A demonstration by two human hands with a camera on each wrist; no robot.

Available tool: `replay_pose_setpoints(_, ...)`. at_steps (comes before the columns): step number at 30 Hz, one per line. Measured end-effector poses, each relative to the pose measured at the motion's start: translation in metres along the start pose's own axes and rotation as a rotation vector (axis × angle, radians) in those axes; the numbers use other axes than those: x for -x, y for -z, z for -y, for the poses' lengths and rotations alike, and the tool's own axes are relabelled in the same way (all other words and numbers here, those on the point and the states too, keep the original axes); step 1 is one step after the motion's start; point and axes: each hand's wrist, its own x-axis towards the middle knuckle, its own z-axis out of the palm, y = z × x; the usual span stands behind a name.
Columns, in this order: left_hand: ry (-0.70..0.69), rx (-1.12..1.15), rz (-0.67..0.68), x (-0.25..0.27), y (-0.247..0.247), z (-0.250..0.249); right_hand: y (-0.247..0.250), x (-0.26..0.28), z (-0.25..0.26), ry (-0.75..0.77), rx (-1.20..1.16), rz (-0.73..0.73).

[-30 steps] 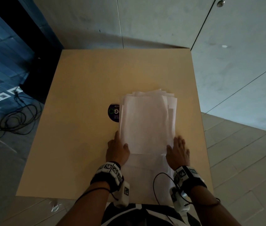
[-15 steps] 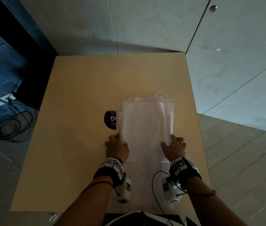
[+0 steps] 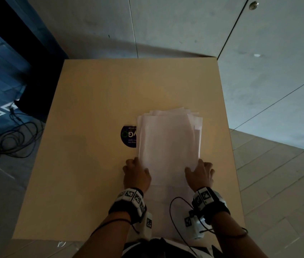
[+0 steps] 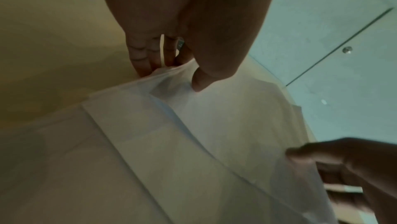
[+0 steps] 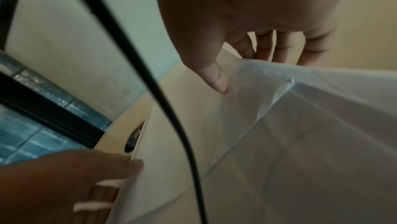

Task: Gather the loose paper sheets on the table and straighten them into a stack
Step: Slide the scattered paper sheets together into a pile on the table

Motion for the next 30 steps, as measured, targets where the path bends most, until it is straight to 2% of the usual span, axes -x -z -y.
replay_pose_setpoints(4,0.012,-0.001,-0.004,-0.002,0.010,0.013,0.008,0.000,-0.008,-0.012,-0.014,-0.030)
replay_pose_setpoints(7,-0.017,-0.032,-0.031,0.005,0.011,0.038,0.010,0.007,-0.028,0.040,0.100,-0.104)
replay_pose_setpoints(10,-0.040,-0.097,0.033,0.018,0.000,0.058,0.002,0.019,-0.049,0.078,0.229,-0.075)
replay_pose_setpoints(12,-0.054,-0.145,0.060,0.029,-0.009,0.061,-0.003,0.028,-0.059,0.113,0.287,-0.065)
replay_pose_setpoints(14,-0.064,-0.141,0.019,0.040,-0.013,0.055,-0.005,0.035,-0.062,0.159,0.304,-0.101)
replay_pose_setpoints(17,-0.049,-0.110,-0.009,0.048,-0.016,0.045,-0.002,0.037,-0.057,0.139,0.224,-0.095)
replay_pose_setpoints(24,0.012,-0.035,0.036,0.044,-0.016,0.042,0.003,0.031,-0.047,0.088,0.039,0.016)
replay_pose_setpoints(30,-0.007,-0.034,0.053,0.040,-0.006,0.053,0.019,0.018,-0.045,0.058,-0.004,-0.005)
